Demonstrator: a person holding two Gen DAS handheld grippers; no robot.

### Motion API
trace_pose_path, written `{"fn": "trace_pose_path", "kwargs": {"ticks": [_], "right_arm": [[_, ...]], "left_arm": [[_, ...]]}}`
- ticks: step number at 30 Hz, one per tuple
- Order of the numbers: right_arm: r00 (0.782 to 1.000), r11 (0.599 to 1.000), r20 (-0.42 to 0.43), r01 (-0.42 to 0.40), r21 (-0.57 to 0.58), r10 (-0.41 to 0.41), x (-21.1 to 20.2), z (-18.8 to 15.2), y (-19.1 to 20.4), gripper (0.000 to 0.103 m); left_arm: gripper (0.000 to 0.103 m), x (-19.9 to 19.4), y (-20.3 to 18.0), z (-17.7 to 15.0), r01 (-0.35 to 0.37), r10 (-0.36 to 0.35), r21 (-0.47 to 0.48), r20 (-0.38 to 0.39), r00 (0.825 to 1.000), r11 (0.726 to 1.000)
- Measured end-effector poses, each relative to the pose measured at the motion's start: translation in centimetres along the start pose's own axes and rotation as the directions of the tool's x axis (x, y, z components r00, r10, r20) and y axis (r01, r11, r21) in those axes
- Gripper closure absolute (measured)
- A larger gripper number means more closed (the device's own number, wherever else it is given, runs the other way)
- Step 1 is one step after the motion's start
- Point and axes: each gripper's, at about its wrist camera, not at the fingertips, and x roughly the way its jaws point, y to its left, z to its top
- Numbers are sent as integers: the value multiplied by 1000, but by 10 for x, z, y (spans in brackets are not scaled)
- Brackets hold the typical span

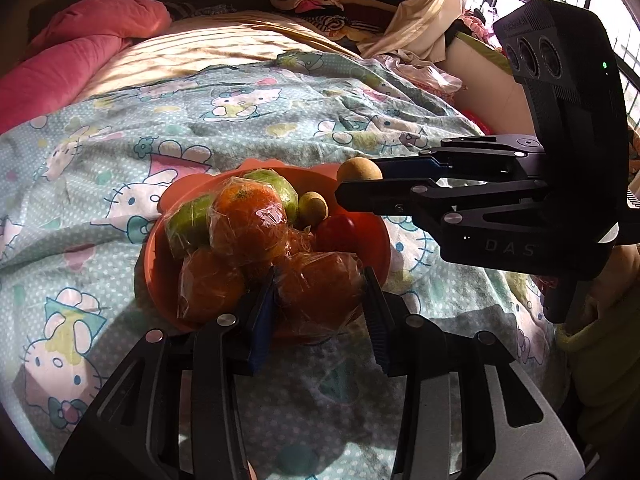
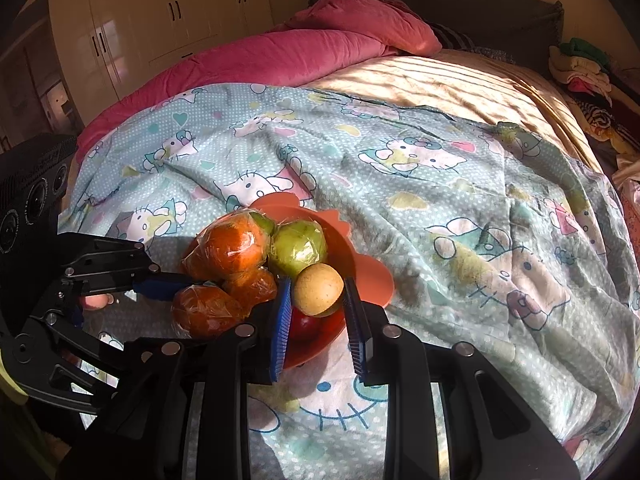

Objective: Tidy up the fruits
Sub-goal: 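Carry both held fruits over the orange plate and lower them in, then open both tools to release the fruits into the plate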

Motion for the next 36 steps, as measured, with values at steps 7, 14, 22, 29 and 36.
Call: {"fn": "trace_pose_path", "kwargs": {"ticks": [7, 14, 22, 29, 36], "right_arm": [[1000, 1000, -2, -1, 1, 1, 2, 0, -1, 78], [1000, 1000, -6, -3, 2, 3, 3, -1, 0, 78], [1000, 1000, 3, -6, 9, 6, -1, -1, -1, 74], [999, 999, 34, -3, 32, 2, -12, -1, -3, 62], [997, 998, 75, 10, 56, -14, -31, -2, -6, 55]], "left_arm": [[70, 1, 1, 0, -3, 3, -2, 1, 1000, 1000], [65, 3, 1, 1, -9, 9, 7, 0, 1000, 1000], [61, 3, -1, 1, -4, 4, 7, 1, 1000, 1000], [55, 3, -3, 1, -2, 2, 9, 3, 1000, 1000], [50, -1, -7, 2, -2, 2, 7, 14, 1000, 1000]]}}
